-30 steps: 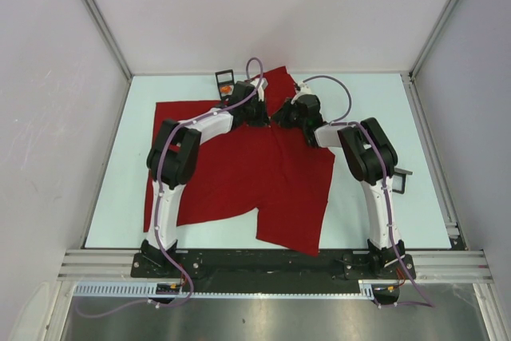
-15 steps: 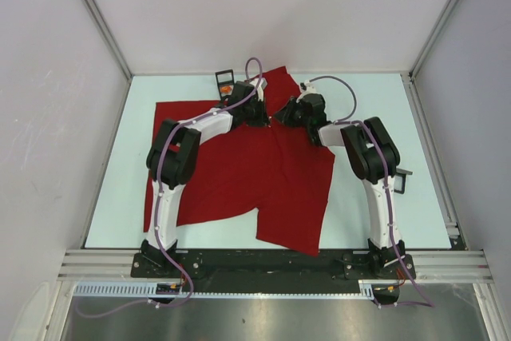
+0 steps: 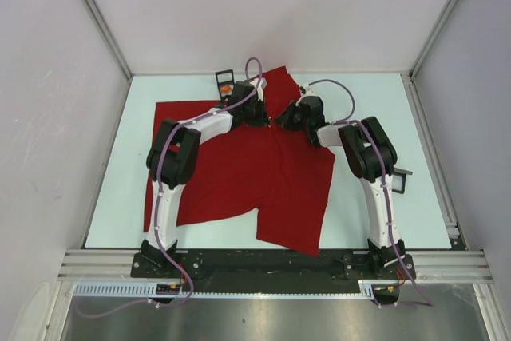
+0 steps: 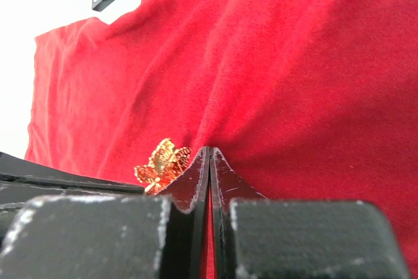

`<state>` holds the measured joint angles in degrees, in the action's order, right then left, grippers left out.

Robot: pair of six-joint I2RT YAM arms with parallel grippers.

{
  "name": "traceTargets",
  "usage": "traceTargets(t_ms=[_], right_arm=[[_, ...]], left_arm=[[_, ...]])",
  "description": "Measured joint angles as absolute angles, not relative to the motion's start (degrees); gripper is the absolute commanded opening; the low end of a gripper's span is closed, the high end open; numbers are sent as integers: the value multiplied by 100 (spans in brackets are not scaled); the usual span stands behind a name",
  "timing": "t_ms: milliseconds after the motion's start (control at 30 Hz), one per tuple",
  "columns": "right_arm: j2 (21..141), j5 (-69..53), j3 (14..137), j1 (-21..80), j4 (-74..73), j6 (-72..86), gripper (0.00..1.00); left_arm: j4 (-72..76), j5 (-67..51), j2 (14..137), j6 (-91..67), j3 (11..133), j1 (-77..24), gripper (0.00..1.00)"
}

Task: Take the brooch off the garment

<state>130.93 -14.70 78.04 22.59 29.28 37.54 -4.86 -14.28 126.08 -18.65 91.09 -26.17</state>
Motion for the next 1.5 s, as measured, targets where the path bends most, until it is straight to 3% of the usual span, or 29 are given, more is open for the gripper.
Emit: traceTargets(t_ms=[633, 1500], right_arm=[[13093, -1761, 7859, 2344, 2952, 3417, 0], [13102, -2375, 8385, 2591, 2783, 2515, 7]], left_arm=[[-541, -1428, 12608, -1907, 9120, -2593, 0], [-1411, -1361, 12805, -1793, 9386, -2554, 1]])
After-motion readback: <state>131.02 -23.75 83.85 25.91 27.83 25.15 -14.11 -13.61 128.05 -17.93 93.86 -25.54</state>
